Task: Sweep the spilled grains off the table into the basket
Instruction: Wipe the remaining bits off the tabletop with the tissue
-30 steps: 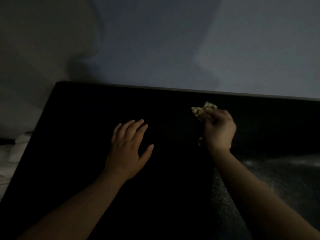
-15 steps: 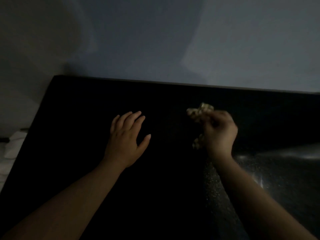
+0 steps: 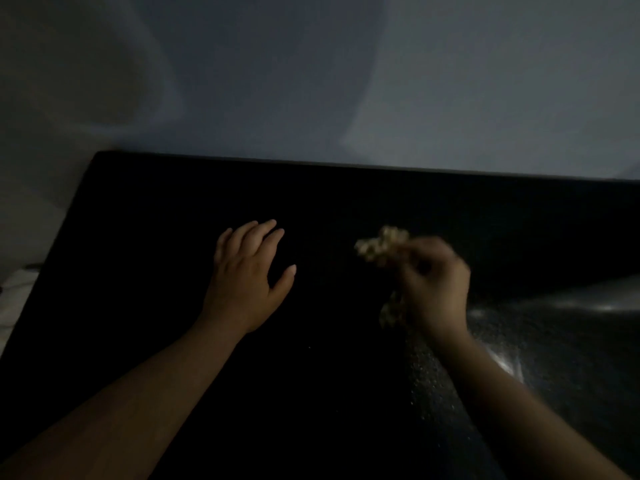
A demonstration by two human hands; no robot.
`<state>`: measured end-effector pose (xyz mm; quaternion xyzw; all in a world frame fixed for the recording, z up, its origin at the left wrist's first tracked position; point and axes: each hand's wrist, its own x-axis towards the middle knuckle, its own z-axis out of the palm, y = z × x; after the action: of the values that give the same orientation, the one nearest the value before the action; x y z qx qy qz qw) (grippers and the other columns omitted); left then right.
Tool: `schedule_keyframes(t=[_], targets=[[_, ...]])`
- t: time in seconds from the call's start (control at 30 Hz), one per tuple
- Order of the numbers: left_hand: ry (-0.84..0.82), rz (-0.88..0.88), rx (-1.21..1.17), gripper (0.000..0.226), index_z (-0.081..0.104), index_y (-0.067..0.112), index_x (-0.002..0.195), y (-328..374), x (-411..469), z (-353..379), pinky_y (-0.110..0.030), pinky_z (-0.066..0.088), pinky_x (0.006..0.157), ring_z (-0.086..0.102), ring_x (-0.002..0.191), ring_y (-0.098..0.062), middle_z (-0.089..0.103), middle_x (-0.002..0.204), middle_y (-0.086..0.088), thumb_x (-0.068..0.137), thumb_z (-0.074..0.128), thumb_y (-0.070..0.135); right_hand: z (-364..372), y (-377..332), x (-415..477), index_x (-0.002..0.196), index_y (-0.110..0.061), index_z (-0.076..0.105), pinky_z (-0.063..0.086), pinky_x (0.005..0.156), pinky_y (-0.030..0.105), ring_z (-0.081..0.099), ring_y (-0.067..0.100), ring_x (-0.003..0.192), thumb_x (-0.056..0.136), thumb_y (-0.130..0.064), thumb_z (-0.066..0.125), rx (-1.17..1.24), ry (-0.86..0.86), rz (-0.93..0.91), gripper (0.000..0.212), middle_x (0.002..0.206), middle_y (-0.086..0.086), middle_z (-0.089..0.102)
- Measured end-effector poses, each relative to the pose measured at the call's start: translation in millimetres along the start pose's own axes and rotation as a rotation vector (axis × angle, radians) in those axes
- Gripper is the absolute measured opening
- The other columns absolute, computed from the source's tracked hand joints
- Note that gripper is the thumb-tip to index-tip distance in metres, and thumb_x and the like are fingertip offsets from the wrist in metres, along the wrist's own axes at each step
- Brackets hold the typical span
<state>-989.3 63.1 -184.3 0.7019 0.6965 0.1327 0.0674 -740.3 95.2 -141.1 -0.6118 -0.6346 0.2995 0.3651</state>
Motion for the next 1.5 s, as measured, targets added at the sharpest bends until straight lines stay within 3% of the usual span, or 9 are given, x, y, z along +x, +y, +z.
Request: schedule_keyframes(t=[0.1, 0.17, 0.3, 0.47, 0.63, 0.8, 1.07, 1.27, 1.5], targets=[[0.015, 0.006, -0.008, 0.064, 0.045, 0.017, 0.136, -0.4, 1.0, 0.7, -0.048, 0.020, 0.115, 0.030, 0.136, -0.022, 0.040, 0.145, -0.001, 0.088, 0.033, 0.056, 0.1, 6.8, 59.2, 0.101, -0.009, 0.073, 0.046, 0.079, 0.014, 0.063, 0.012, 0.088, 0.087, -0.014, 0.067, -0.111, 0.157, 0.066, 0.016, 0.095, 0.003, 0.065], [0.032, 0.011, 0.009, 0.063, 0.047, 0.016, 0.135, -0.5, 0.2, 2.2, -0.049, 0.023, 0.113, 0.033, 0.134, -0.023, 0.042, 0.144, -0.002, 0.087, 0.034, 0.056, 13.4, 15.0, 72.6, 0.106, -0.009, 0.072, 0.050, 0.091, 0.030, 0.063, 0.019, 0.095, 0.089, -0.018, 0.066, -0.135, 0.110, 0.118, 0.020, 0.103, 0.007, 0.066], [0.041, -0.002, -0.019, 0.061, 0.053, 0.014, 0.131, 1.8, 0.0, 1.9, -0.050, 0.025, 0.112, 0.037, 0.131, -0.025, 0.046, 0.140, -0.004, 0.086, 0.038, 0.052, 31.2, 15.8, 19.9, 0.101, -0.011, 0.074, 0.052, 0.087, 0.043, 0.064, 0.023, 0.093, 0.085, -0.014, 0.069, -0.137, -0.035, -0.095, 0.017, 0.100, 0.007, 0.068], [0.052, -0.019, -0.015, 0.054, 0.061, 0.016, 0.118, 21.6, -41.7, -6.4, -0.045, 0.036, 0.102, 0.046, 0.115, -0.023, 0.055, 0.123, -0.001, 0.082, 0.044, 0.053, 8.7, 14.1, -76.4, 0.091, -0.024, 0.075, 0.053, 0.080, 0.027, 0.063, 0.005, 0.088, 0.083, -0.009, 0.073, -0.056, -0.176, -0.064, 0.018, 0.092, -0.013, 0.064], [-0.012, 0.037, -0.026, 0.061, 0.060, 0.017, 0.118, 33.4, -88.5, -1.1, -0.045, 0.033, 0.102, 0.045, 0.117, -0.023, 0.053, 0.126, -0.001, 0.081, 0.043, 0.063, -13.9, 1.9, -44.6, 0.092, -0.023, 0.072, 0.047, 0.072, 0.011, 0.060, -0.002, 0.082, 0.084, -0.009, 0.069, 0.008, 0.034, -0.004, 0.017, 0.089, -0.013, 0.061], [-0.013, 0.044, -0.002, 0.063, 0.057, 0.018, 0.121, 35.1, -91.9, -0.4, -0.047, 0.031, 0.106, 0.042, 0.120, -0.021, 0.050, 0.129, -0.001, 0.081, 0.041, 0.064, 10.5, 20.3, 2.0, 0.105, -0.018, 0.072, 0.050, 0.090, 0.030, 0.060, 0.010, 0.096, 0.088, -0.013, 0.066, -0.135, 0.024, 0.025, 0.018, 0.100, -0.010, 0.060], [-0.023, 0.028, 0.002, 0.065, 0.056, 0.020, 0.123, 36.7, -92.4, -1.3, -0.044, 0.028, 0.108, 0.041, 0.124, -0.021, 0.047, 0.133, 0.001, 0.077, 0.047, 0.065, 5.5, 25.2, -102.2, 0.096, -0.021, 0.075, 0.052, 0.082, 0.029, 0.060, 0.010, 0.095, 0.083, -0.008, 0.070, -0.117, -0.125, -0.106, 0.019, 0.097, -0.012, 0.062], [-0.014, 0.004, -0.022, 0.071, 0.055, 0.020, 0.125, 40.5, -92.2, -3.6, -0.045, 0.028, 0.109, 0.037, 0.126, -0.020, 0.046, 0.134, 0.001, 0.074, 0.046, 0.069, 12.1, 35.8, -46.8, 0.098, -0.012, 0.075, 0.053, 0.083, 0.040, 0.063, 0.022, 0.090, 0.083, -0.007, 0.068, -0.186, 0.246, 0.058, 0.017, 0.094, 0.000, 0.065], [-0.022, 0.014, 0.009, 0.071, 0.055, 0.020, 0.124, 39.6, -92.5, -0.9, -0.044, 0.028, 0.108, 0.037, 0.126, -0.021, 0.046, 0.134, 0.001, 0.073, 0.048, 0.068, 2.5, 22.9, -114.2, 0.096, -0.024, 0.075, 0.050, 0.081, 0.026, 0.059, 0.011, 0.094, 0.081, -0.009, 0.067, -0.156, -0.138, -0.152, 0.022, 0.098, -0.010, 0.065]])
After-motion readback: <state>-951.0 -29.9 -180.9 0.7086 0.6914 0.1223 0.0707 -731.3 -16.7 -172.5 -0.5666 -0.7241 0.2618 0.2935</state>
